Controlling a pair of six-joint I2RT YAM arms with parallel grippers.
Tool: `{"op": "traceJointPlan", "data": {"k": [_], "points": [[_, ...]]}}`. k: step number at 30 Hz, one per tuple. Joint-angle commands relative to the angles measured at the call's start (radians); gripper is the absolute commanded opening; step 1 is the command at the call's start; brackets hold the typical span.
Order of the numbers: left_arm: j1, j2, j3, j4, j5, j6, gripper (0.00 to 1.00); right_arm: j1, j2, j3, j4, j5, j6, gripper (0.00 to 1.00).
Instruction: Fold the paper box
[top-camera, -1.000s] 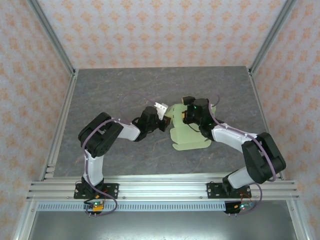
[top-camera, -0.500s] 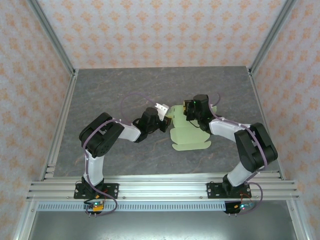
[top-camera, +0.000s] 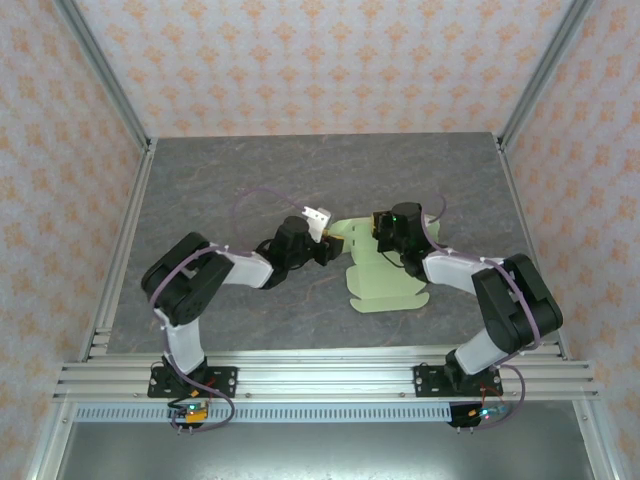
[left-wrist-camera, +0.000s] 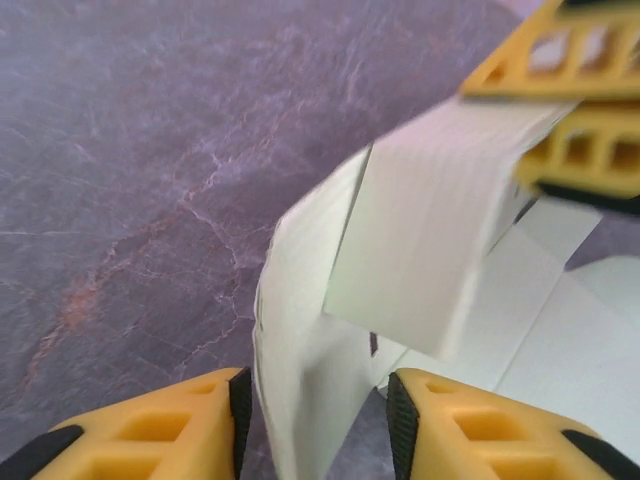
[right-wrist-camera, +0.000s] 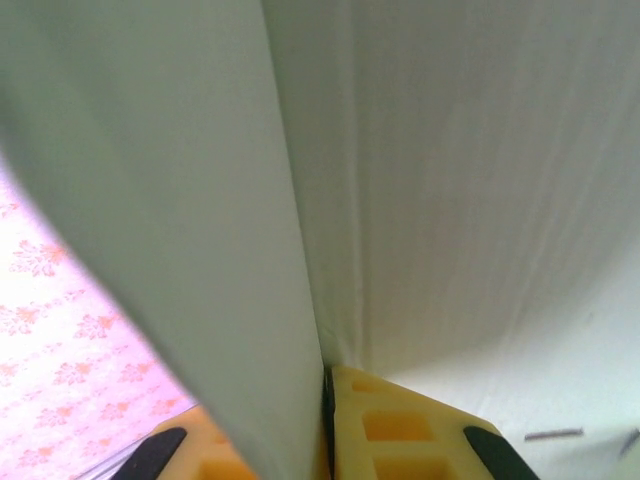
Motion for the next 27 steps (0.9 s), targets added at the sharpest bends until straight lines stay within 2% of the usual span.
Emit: {"op": "traceJointPlan", "data": {"k": [1,6,10,14,20,27], "points": [[-0.007,-0.105,-0.065,0.026,-0.021,-0.023,0.45,0.006,-0.036,-0.035,0.11,0.063,-0.067,0.12],[-0.003,-0.2,-0.168,0.042,-0.11,-0.012,0.53,0.002,-0.04,-0.047,0.164,0.028,-0.097,0.11],[0.052,-0.145,-0.173,0.079,-0.1,-0.015,0.52,0.002,-0.033,-0.075,0.215,0.01,-0.078,0.1],[0.075,-0.098,-0.202,0.214,-0.178,-0.038,0.52,0.002,-0.025,-0.093,0.268,0.009,-0.06,0.09],[0.091,-0.044,-0.128,0.197,-0.165,0.001,0.51,0.003,-0.015,-0.093,0.29,-0.017,-0.07,0.09],[0.066,0.004,-0.07,0.217,-0.059,0.023,0.49,0.016,-0.015,-0.114,0.319,-0.017,-0.077,0.09]]}}
